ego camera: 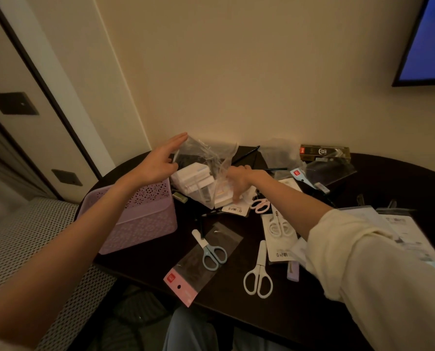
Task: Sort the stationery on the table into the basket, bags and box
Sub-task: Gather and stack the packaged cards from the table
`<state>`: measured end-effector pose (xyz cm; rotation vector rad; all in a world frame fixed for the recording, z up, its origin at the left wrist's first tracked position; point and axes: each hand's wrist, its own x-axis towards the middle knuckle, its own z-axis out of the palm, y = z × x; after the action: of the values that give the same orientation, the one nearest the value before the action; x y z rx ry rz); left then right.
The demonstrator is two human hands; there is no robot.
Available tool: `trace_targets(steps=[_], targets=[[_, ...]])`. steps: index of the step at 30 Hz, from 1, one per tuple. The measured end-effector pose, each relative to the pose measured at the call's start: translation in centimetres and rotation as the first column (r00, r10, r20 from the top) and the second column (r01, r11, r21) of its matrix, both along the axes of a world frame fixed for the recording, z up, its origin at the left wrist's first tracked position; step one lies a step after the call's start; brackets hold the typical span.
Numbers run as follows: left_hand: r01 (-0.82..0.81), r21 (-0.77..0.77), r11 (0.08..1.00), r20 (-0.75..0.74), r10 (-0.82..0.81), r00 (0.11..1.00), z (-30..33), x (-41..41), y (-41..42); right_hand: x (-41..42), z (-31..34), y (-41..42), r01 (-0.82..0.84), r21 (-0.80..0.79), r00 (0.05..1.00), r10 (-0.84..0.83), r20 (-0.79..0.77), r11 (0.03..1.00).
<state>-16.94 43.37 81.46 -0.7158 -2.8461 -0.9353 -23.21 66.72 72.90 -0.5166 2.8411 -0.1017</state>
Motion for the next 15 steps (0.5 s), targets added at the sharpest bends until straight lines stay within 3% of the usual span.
trace_targets(steps=[5, 9, 15], targets=[[0.001, 0.010, 1.000, -0.012, -0.001, 1.000, -0.1, 0.3, 0.7, 2.0, 2.0, 1.3, 0.045, -0.092, 0.998, -0.049, -0.039, 0.995], [0.008, 0.000, 1.000, -0.036, -0.008, 0.999, -0.4, 0.6, 1.7, 4.7, 5.0, 3.3, 0.147, -0.295, 0.974, -0.189, -0.120, 0.944], [0.039, -0.040, 0.998, -0.058, -0.041, 0.997, -1.1, 1.0, 2.7, 10.9, 10.1, 4.6, 0.244, -0.545, 0.842, -0.454, -0.291, 0.802]])
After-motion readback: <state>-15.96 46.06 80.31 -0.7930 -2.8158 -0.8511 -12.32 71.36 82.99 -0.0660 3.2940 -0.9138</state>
